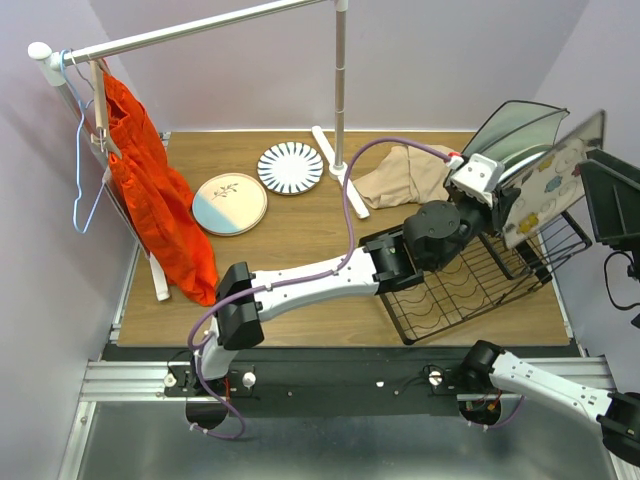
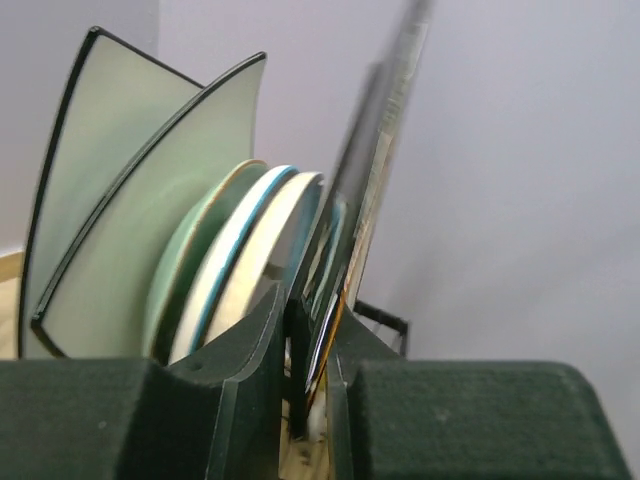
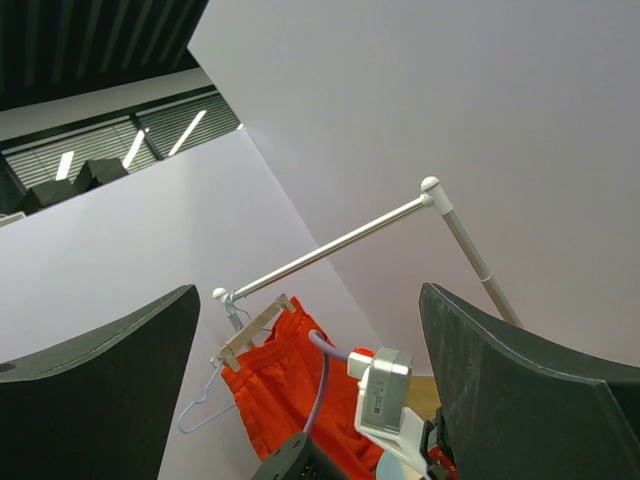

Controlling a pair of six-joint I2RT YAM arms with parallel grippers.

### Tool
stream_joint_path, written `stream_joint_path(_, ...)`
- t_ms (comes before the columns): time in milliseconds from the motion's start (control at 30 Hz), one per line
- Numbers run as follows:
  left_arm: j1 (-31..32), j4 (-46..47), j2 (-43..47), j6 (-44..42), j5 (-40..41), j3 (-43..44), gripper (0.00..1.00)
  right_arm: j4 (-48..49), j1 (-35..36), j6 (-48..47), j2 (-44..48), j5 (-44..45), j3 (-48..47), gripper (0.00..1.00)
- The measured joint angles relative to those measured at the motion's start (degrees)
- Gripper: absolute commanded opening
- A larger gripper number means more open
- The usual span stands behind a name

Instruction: Unload the plates from the dish rack

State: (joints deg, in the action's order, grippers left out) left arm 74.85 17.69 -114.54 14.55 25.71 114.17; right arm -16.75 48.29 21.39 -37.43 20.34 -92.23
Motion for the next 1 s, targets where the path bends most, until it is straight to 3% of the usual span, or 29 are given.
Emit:
stream_joint_path(400, 0.02, 2.93, 6.01, 11.28, -1.4, -7.39, 0.0, 0.11, 0.0, 0.17, -0.02, -0.02, -0.72, 0.99)
stream_joint_path(667, -2.71, 5.86, 12.09, 20.63, -3.76, -17.77, 0.0, 0.13, 0.0, 0.79, 0.0, -0.02, -0.7, 0.99)
stream_joint_path(1000, -5.64, 9.03, 23.8, 24.11, -3.72, -30.67, 0.0, 0.17, 0.0, 1.55, 0.02, -0.02, 0.48, 0.99)
